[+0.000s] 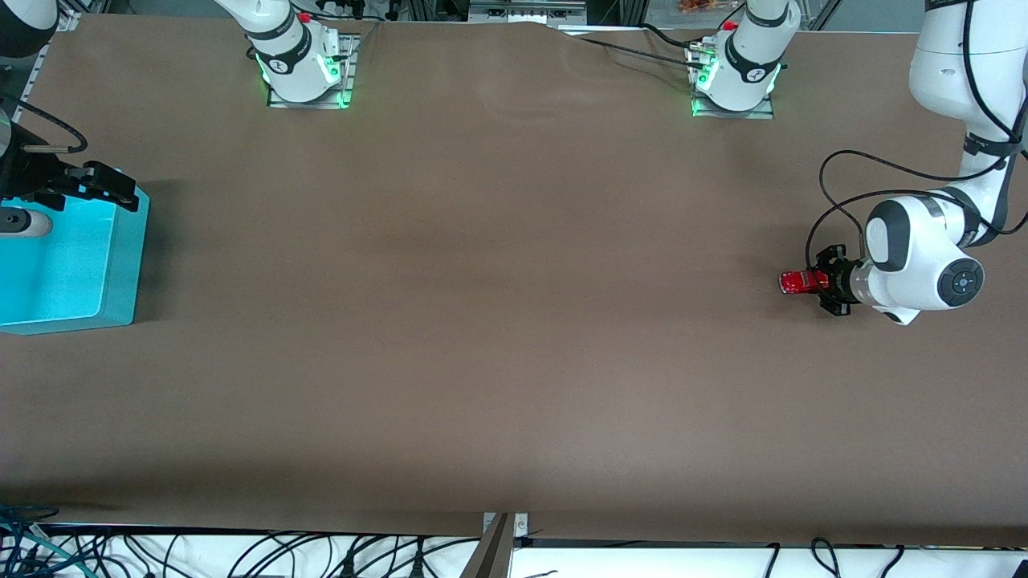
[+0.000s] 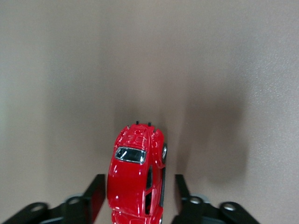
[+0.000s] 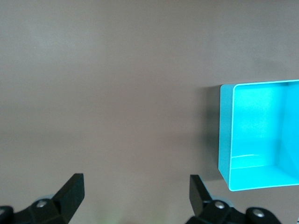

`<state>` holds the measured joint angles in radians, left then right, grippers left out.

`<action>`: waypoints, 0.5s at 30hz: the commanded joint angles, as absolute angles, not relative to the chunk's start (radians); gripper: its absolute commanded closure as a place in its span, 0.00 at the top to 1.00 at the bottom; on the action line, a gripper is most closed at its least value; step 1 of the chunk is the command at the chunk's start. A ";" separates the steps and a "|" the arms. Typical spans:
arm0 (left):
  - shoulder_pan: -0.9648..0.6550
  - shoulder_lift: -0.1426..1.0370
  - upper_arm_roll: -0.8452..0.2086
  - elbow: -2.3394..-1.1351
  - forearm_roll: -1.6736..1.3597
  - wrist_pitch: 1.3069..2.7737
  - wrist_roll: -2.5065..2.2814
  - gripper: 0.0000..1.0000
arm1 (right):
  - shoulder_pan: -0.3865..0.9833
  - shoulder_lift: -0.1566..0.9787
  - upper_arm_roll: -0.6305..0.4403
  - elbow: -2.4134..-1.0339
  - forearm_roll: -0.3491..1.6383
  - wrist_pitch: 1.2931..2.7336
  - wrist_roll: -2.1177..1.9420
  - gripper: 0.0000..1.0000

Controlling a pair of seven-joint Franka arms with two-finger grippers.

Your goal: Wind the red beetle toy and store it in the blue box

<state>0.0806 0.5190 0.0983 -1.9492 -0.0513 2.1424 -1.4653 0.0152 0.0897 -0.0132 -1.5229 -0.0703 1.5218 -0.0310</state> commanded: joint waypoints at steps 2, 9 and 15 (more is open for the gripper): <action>0.072 0.494 0.063 -1.910 -0.058 2.111 -1.454 0.00 | 0.009 0.100 -0.009 -1.497 -0.060 1.513 -0.046 1.00; 0.069 0.483 0.011 -1.876 -0.057 2.086 -1.463 0.00 | 0.009 0.100 -0.009 -1.497 -0.060 1.513 -0.046 1.00; 0.067 0.502 -0.021 -1.864 -0.069 2.088 -1.515 0.00 | 0.009 0.100 -0.009 -1.497 -0.060 1.513 -0.046 1.00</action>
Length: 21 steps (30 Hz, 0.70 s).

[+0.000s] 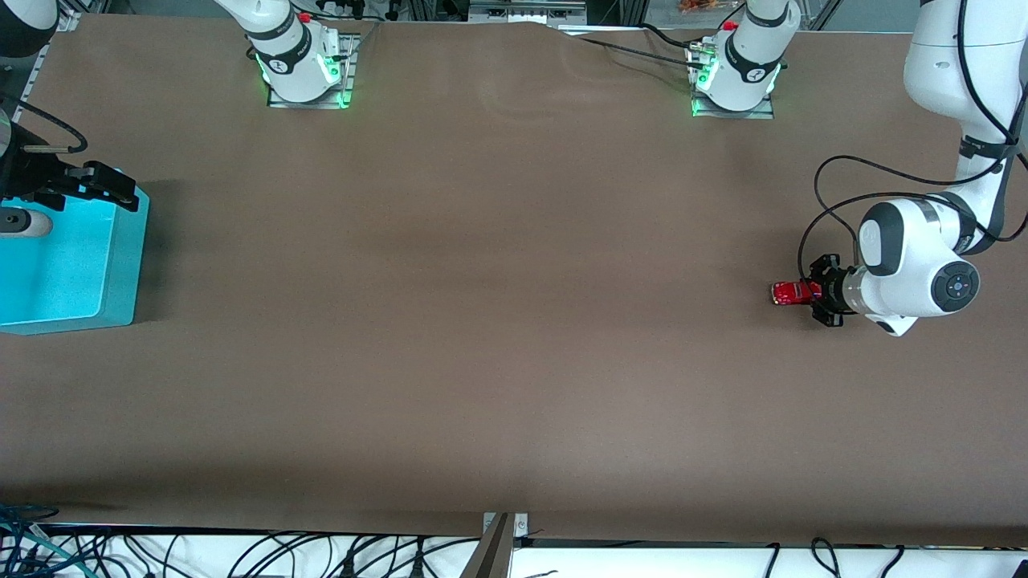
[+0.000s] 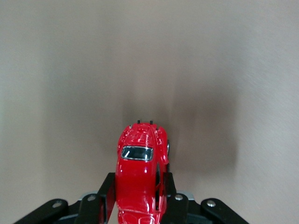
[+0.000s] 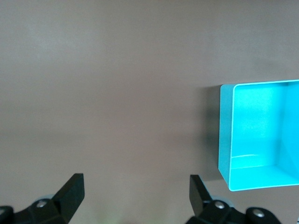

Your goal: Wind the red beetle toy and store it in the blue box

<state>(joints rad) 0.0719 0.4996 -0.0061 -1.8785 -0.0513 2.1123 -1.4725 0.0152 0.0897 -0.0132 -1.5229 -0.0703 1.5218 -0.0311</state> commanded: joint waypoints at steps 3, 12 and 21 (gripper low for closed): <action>0.067 0.511 -0.040 -1.859 -0.071 2.092 -1.569 0.00 | 0.009 0.100 -0.009 -1.497 -0.060 1.513 -0.046 1.00; 0.067 0.551 -0.097 -1.821 -0.074 2.094 -1.678 0.00 | 0.009 0.100 -0.009 -1.497 -0.060 1.513 -0.046 1.00; 0.067 0.587 -0.109 -1.818 -0.074 2.118 -1.680 0.00 | 0.009 0.100 -0.009 -1.497 -0.060 1.513 -0.046 1.00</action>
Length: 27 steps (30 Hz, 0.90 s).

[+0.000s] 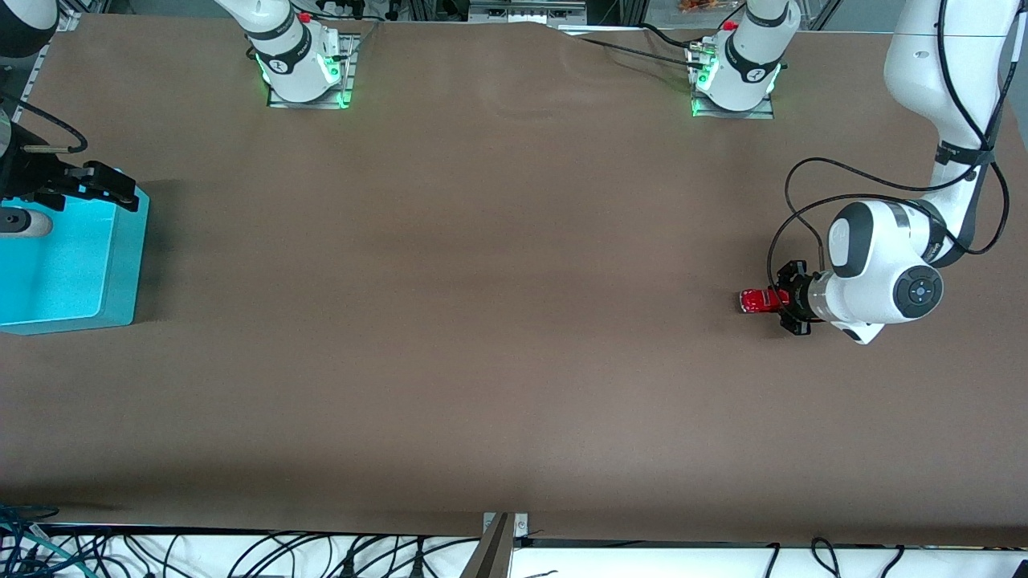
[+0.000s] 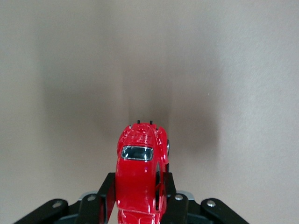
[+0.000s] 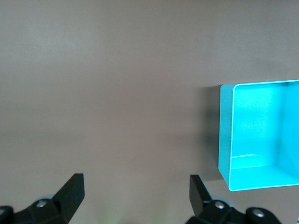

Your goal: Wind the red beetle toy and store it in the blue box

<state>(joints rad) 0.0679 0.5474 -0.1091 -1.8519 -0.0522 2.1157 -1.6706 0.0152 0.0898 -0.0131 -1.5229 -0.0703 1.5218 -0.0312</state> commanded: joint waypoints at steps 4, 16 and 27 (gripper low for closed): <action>0.071 0.598 -0.109 -1.816 -0.072 2.121 -1.674 0.00 | 0.009 0.100 -0.009 -1.497 -0.060 1.513 -0.046 1.00; 0.080 0.614 -0.101 -1.818 -0.055 2.141 -1.580 0.00 | 0.009 0.100 -0.009 -1.497 -0.060 1.513 -0.046 1.00; 0.081 0.621 -0.037 -1.818 -0.055 2.141 -1.510 0.00 | 0.009 0.100 -0.009 -1.497 -0.060 1.513 -0.046 1.00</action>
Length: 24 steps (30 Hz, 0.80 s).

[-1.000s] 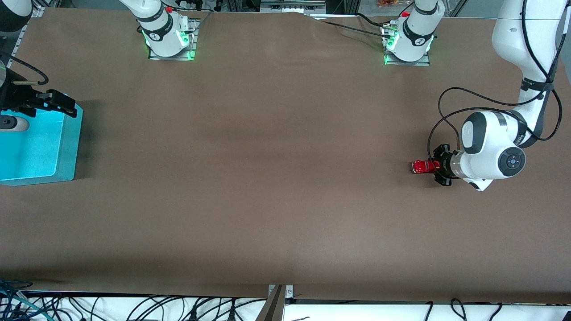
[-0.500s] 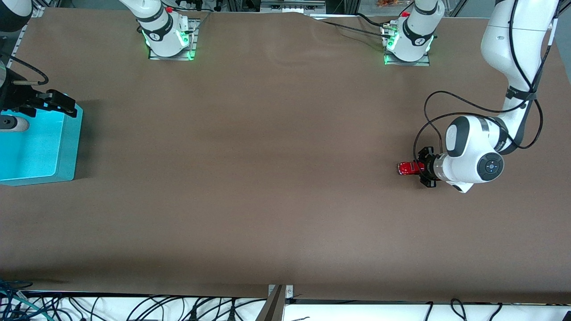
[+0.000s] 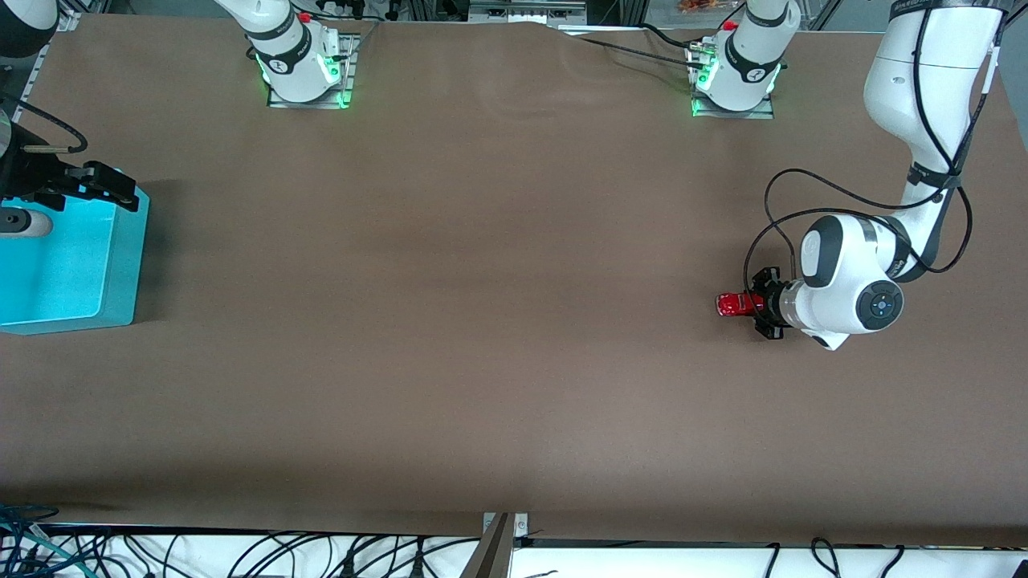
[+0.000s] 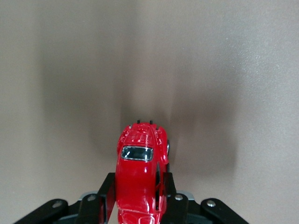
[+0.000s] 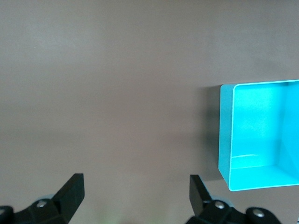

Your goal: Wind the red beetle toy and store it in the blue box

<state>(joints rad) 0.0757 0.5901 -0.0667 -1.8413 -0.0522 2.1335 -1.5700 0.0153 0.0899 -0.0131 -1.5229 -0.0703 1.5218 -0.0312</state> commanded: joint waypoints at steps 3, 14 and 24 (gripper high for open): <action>0.081 0.626 -0.009 -1.818 -0.055 2.141 -1.490 0.00 | 0.009 0.100 -0.009 -1.497 -0.060 1.513 -0.046 1.00; 0.083 0.630 0.069 -1.818 -0.057 2.138 -1.431 0.00 | 0.009 0.100 -0.009 -1.497 -0.060 1.513 -0.046 1.00; 0.084 0.637 0.118 -1.818 -0.057 2.138 -1.391 0.00 | 0.009 0.100 -0.009 -1.497 -0.060 1.513 -0.046 1.00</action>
<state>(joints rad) 0.0812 0.5944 0.0887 -1.8346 -0.0522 2.1339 -1.4371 0.0153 0.0899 -0.0131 -1.5229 -0.0703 1.5218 -0.0313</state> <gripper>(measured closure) 0.551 0.000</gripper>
